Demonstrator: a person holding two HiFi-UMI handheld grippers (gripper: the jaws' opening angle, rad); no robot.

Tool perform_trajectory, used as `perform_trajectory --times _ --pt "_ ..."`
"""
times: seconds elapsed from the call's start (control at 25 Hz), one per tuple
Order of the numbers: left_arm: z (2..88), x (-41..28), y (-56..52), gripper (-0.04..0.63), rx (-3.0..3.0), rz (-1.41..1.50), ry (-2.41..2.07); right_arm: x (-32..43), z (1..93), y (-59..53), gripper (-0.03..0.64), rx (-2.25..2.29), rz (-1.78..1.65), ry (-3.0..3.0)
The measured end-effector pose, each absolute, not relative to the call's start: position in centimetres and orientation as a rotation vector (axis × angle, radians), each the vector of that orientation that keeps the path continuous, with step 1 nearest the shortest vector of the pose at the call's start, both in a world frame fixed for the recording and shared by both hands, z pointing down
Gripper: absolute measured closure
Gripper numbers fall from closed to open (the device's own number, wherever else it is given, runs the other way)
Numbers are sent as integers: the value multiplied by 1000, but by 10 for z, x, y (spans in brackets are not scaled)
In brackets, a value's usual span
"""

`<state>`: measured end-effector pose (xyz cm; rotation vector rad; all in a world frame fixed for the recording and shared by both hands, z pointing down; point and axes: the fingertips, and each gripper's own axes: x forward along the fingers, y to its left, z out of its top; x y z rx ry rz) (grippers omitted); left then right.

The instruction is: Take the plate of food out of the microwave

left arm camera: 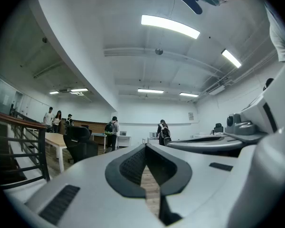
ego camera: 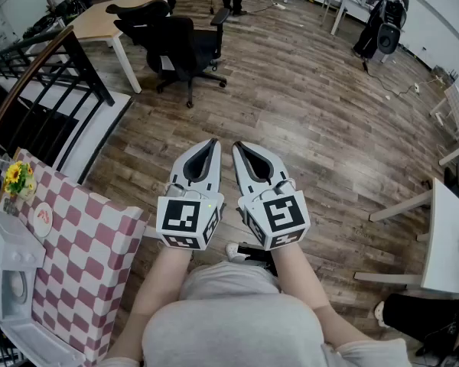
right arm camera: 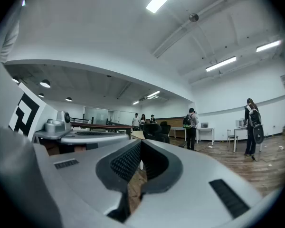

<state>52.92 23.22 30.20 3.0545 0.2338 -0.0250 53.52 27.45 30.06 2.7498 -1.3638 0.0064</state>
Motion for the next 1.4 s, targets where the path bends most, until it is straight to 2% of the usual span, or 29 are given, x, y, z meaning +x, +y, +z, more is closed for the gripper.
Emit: perform_trajectory --times 0.8,1.4 --pt "296 512 211 594 3090 -30 104 524 295 245 594 2683 2 -1493" --pt "299 449 134 594 3058 -28 -184 474 300 170 594 2549 52 -1698"
